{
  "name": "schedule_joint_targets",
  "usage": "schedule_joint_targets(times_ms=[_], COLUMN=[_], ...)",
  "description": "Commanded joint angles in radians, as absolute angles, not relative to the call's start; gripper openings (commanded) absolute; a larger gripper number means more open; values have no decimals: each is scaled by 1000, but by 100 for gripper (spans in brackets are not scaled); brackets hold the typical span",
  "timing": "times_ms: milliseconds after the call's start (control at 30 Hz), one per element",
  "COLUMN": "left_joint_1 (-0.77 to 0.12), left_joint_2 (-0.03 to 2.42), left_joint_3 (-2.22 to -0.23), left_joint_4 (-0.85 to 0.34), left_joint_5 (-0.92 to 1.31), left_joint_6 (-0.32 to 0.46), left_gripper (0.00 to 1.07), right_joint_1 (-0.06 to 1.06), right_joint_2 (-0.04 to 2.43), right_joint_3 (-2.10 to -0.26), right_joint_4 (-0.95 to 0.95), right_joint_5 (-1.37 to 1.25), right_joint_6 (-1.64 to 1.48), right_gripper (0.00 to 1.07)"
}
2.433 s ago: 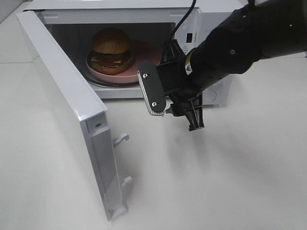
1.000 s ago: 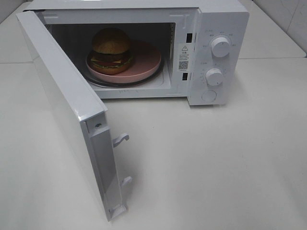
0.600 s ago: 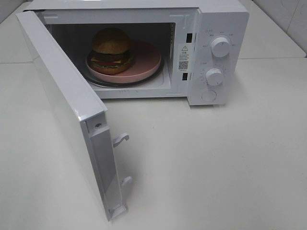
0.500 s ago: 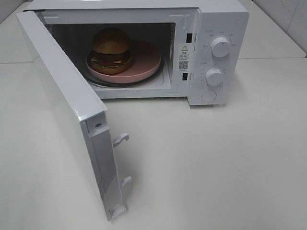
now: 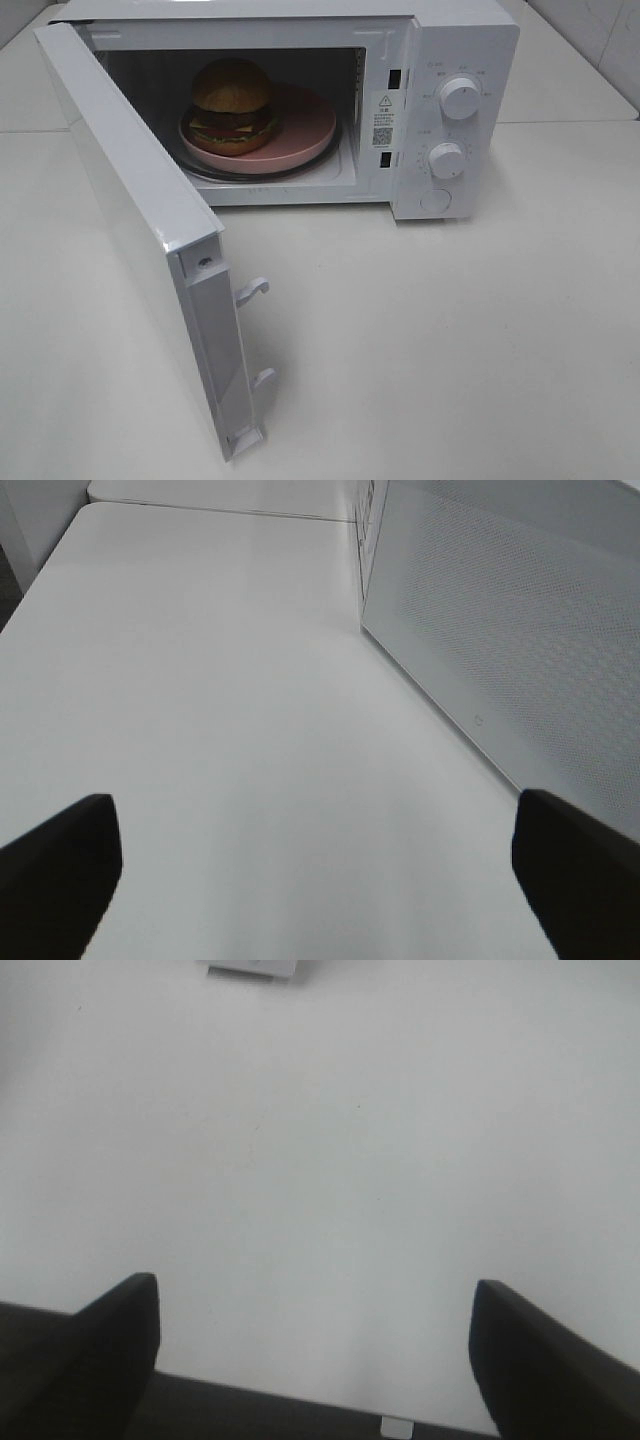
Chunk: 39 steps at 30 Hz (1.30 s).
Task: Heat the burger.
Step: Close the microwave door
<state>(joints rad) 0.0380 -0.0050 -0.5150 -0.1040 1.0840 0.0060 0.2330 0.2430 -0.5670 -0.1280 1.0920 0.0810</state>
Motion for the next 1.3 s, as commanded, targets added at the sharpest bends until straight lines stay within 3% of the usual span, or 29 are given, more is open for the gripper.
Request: schedule_joint_targets(times_ms=[33, 233, 500, 1300], left_joint_1=[37, 37, 37, 37], left_joint_2=[-18, -18, -18, -16], left_joint_3=[-514, -514, -514, -514], left_joint_4=[-103, -103, -103, -103], left_joint_5=[1066, 1066, 1066, 1066], left_joint_6=[0, 0, 0, 5], left_gripper=[98, 98, 98, 98], right_joint_1=[173, 85, 56, 57], right_joint_2=[174, 71, -39, -39], right_joint_3=[-525, -512, -490, -490], right_joint_4=[-131, -130, -125, -124], right_joint_5=[1045, 981, 961, 961], right_joint_6=[56, 59, 56, 53], right_gripper=[76, 76, 76, 76])
